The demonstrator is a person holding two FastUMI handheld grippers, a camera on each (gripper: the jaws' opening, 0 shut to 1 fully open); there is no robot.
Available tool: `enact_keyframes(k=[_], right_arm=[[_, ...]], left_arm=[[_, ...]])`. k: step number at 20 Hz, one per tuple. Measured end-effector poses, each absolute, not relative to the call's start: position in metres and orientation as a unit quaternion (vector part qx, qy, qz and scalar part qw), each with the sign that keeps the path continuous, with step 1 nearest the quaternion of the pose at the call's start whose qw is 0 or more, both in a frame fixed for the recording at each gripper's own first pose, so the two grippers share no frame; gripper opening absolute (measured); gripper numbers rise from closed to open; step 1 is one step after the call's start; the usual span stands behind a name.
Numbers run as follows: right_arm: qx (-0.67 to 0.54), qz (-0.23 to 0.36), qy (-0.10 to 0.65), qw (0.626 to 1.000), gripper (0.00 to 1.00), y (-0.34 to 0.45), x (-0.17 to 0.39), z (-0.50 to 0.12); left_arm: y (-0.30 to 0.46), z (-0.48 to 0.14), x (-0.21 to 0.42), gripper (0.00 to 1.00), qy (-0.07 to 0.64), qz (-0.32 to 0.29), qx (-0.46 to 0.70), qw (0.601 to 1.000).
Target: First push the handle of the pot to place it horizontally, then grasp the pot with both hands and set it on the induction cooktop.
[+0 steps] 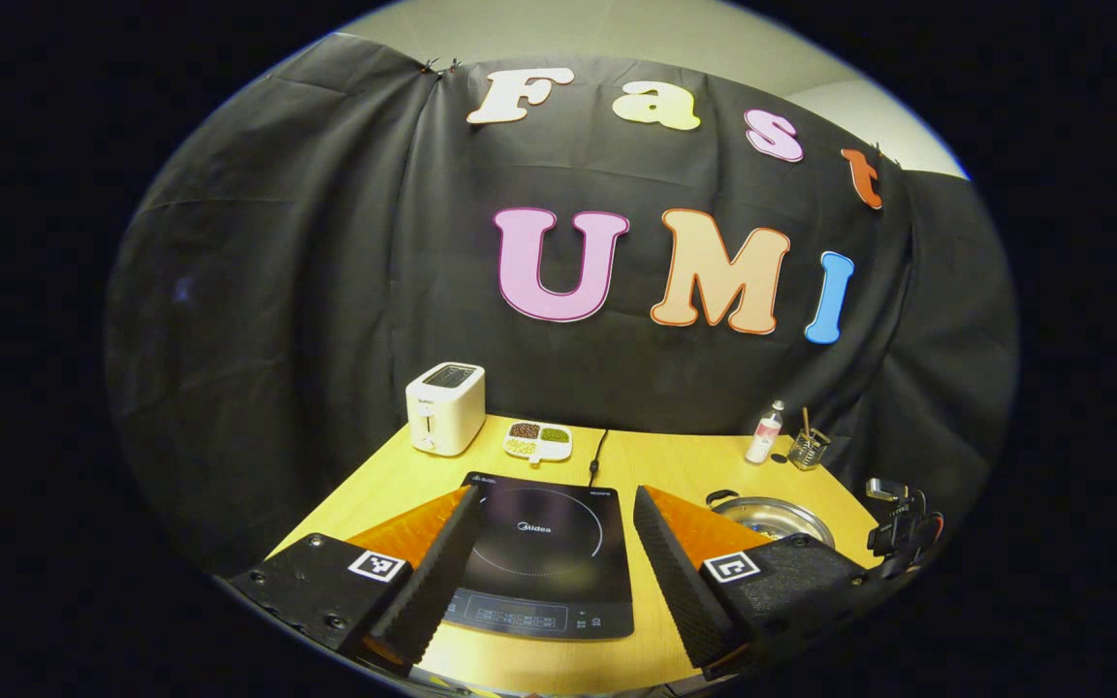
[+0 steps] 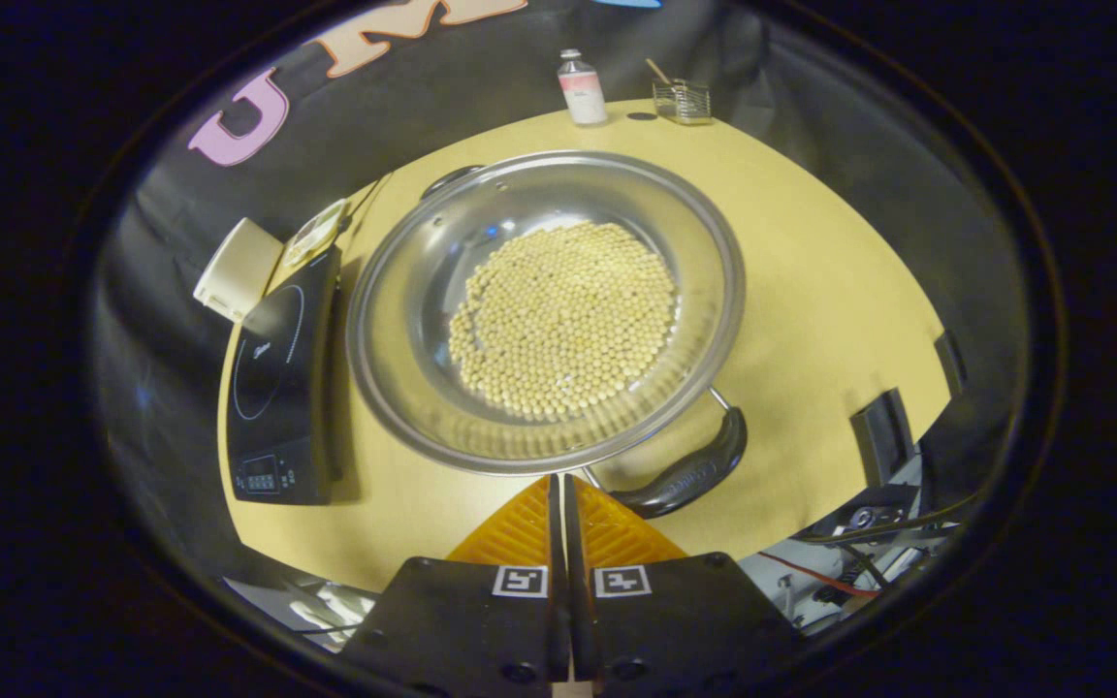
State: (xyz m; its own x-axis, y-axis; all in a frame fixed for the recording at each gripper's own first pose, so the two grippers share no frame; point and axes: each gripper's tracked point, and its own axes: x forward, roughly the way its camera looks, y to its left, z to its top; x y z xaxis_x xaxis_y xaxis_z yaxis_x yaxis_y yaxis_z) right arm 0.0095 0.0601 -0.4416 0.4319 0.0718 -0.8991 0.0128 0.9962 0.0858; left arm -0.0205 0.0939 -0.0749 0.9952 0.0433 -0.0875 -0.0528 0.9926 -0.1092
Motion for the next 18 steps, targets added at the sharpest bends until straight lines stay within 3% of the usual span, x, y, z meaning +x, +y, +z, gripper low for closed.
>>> enact_keyframes(k=[5,6,7,18], right_arm=[[0.033,-0.005,0.534,0.845,0.04,0.027,0.019,-0.442],[0.035,-0.007,0.534,0.844,0.04,0.020,0.023,-0.441],[0.036,-0.010,0.534,0.844,0.04,0.015,0.027,-0.442],[0.034,-0.010,0.534,0.845,0.04,-0.042,0.085,-0.436]], left_arm=[[0.084,-0.074,-0.016,0.96,0.041,0.023,-0.042,0.998],[0.082,-0.073,-0.014,0.92,0.040,0.025,-0.038,0.998],[0.079,-0.073,-0.013,0.96,0.040,0.026,-0.036,0.998],[0.042,-0.069,0.012,0.96,0.044,0.050,-0.048,0.997]])
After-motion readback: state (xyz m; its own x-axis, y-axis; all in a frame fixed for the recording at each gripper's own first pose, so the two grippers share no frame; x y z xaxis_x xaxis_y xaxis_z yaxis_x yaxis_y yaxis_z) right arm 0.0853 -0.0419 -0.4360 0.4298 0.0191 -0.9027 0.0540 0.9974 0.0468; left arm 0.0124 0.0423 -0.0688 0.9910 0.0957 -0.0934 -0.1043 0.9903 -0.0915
